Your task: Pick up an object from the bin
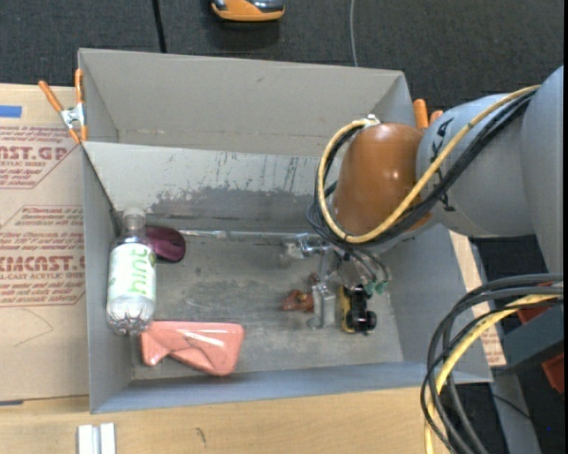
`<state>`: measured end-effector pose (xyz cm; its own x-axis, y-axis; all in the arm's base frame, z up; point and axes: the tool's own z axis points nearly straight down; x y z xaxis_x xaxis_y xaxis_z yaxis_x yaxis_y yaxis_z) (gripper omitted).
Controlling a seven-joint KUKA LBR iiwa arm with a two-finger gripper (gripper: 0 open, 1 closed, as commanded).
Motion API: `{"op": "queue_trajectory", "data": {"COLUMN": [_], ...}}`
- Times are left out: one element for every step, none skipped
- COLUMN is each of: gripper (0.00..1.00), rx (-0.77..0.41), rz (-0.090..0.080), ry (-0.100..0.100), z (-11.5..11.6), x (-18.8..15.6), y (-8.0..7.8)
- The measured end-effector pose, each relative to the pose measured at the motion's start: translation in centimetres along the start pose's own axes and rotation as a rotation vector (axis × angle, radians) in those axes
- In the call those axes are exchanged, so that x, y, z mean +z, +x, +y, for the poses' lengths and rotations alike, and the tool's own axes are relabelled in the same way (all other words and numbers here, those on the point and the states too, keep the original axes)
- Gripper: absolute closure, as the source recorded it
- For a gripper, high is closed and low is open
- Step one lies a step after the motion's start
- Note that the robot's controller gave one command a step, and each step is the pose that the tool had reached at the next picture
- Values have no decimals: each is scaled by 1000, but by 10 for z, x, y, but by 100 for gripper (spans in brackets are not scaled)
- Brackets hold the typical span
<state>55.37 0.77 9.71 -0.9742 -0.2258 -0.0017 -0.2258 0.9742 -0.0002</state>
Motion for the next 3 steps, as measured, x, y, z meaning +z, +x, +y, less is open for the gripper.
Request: {"op": "queue_trajectory", "data": {"gripper": [100, 100, 100], "rx": [-8, -8, -22], "rz": [1, 1, -3], "ry": [-1, -1, 0], "z": [-34, -34, -29], "x": [21, 21, -127], "y": [4, 4, -6]}}
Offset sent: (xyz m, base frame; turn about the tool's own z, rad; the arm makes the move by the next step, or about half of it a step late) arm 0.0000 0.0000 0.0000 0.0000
